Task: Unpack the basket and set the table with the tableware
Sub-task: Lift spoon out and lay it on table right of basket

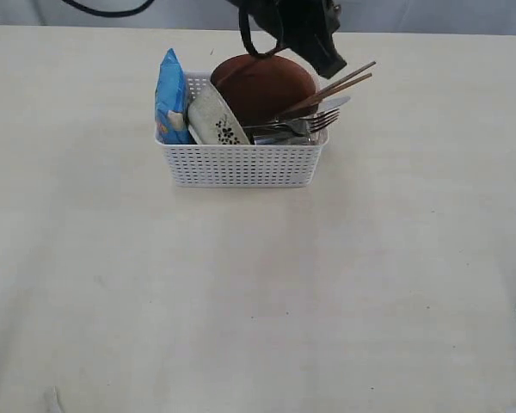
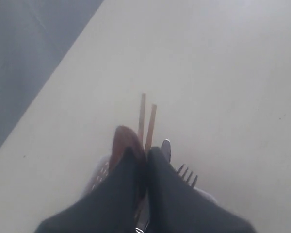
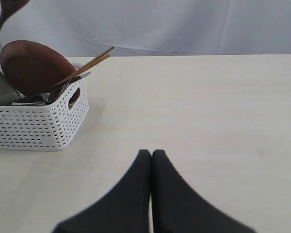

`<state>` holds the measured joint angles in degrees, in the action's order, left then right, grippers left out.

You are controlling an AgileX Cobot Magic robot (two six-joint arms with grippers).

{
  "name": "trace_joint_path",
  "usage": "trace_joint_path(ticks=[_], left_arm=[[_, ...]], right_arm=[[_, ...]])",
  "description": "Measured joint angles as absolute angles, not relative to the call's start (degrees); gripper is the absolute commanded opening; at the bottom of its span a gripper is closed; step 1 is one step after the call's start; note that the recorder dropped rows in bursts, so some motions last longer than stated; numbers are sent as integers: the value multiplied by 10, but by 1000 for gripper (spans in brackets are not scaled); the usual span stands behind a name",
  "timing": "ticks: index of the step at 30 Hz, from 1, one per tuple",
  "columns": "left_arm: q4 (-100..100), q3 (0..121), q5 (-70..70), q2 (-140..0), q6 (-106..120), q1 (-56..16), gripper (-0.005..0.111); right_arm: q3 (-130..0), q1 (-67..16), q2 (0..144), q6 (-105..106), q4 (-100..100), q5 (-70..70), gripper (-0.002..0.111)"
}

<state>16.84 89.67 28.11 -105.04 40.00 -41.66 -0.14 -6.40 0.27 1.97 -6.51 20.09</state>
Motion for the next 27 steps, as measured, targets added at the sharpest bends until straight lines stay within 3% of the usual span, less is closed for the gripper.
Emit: trace_joint_path(ticks=[11, 14, 20, 27], left_arm=[[306, 897, 457, -956, 448, -416, 0], [320, 879, 491, -954, 462, -446, 0], [330, 797, 260, -1034, 506, -590, 0], [332, 844, 181, -1176, 474, -588, 0]], right_arm=[[-1, -64, 3, 20, -65, 201, -1], [-1, -64, 3, 20, -65, 201, -1], [-1, -64, 3, 20, -65, 201, -1], [-1, -64, 3, 20, -65, 201, -1]])
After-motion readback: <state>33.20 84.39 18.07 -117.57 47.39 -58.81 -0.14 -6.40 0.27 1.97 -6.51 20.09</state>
